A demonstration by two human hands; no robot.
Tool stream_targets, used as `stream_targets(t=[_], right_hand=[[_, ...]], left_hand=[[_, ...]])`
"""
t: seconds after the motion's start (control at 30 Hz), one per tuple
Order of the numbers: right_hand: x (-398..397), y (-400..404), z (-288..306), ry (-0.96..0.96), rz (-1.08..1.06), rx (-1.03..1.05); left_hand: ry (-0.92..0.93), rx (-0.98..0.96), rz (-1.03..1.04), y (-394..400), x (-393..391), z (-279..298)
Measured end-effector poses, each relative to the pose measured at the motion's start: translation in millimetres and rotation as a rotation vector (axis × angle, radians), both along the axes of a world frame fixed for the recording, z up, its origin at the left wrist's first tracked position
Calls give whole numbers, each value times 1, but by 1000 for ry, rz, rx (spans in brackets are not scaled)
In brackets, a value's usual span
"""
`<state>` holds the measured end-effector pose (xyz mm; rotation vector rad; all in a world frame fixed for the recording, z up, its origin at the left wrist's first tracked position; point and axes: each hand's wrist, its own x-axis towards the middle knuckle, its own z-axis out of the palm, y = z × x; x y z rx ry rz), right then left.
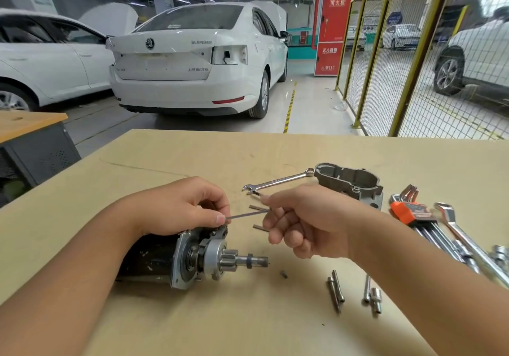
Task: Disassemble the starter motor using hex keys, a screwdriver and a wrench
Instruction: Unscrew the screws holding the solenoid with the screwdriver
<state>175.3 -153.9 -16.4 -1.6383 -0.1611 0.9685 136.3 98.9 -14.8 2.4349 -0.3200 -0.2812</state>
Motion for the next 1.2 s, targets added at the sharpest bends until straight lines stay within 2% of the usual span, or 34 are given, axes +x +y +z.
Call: stream_targets(t=[0.1, 0.27, 0.33, 0.5, 0.63, 1.07, 1.2], right_hand=[[1, -5, -3, -87, 80, 88], [-4, 2, -7, -707, 51, -158], [-6, 7, -6, -787, 12, -204], [-9, 13, -6, -565, -69, -244], [-8, 12, -8, -348, -84, -73], [-6, 11, -6, -301, -112, 7], [-6, 14, -5, -344, -112, -99]], left_hand=[[20, -7, 12, 0, 0, 0], [12, -18, 26, 0, 0, -1], [1, -25, 30, -1, -1, 0], [-6, -10, 25, -1, -1, 1], [-12, -4, 25, -2, -1, 1], [-22, -28, -4, -1, 0, 0], [-26, -18, -4, -1, -1, 2]])
